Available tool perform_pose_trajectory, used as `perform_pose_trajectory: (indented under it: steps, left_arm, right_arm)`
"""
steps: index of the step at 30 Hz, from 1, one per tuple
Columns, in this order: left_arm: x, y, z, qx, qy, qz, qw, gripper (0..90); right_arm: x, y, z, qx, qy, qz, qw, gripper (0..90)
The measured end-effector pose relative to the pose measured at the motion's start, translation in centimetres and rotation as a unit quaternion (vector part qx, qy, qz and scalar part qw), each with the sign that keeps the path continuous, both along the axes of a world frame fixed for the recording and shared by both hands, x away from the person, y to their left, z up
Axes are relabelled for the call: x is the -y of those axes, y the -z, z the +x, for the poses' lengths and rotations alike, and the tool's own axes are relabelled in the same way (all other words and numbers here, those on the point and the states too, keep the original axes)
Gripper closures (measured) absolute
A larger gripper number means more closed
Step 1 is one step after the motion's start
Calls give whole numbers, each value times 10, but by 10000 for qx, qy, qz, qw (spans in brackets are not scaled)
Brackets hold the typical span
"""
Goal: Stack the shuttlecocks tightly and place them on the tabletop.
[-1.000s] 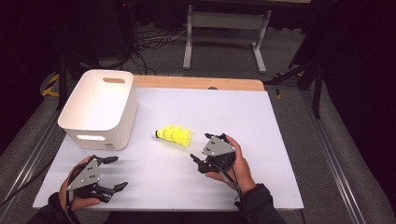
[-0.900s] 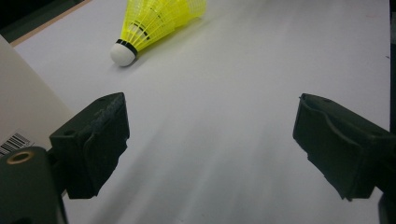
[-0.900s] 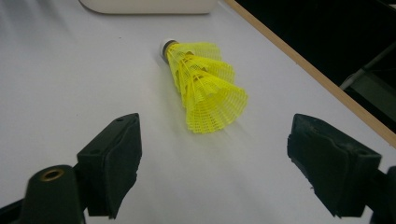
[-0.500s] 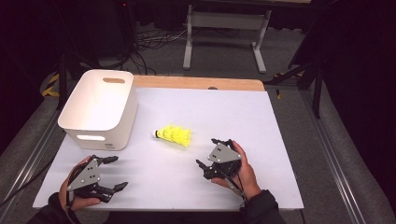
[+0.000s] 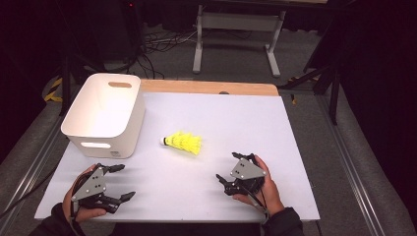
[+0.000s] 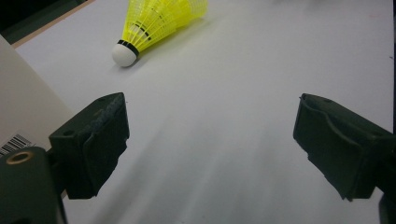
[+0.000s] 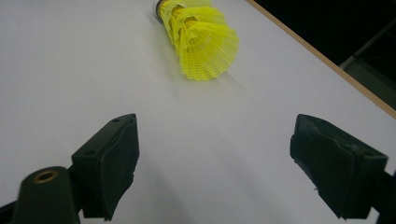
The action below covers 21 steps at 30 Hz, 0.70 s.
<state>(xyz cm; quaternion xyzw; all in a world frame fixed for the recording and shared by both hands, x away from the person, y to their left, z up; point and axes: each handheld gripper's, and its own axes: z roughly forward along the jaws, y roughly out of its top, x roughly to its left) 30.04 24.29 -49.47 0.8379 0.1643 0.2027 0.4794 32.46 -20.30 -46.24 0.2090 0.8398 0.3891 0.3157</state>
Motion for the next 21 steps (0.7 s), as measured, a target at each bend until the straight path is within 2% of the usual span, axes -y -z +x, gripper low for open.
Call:
perform_pose_trajectory:
  steps: [21]
  left_arm:
    - [0,0,0,26,-26,-17,10000,112]
  right_arm:
    - [39,9,-7,-39,388,253,9989,164]
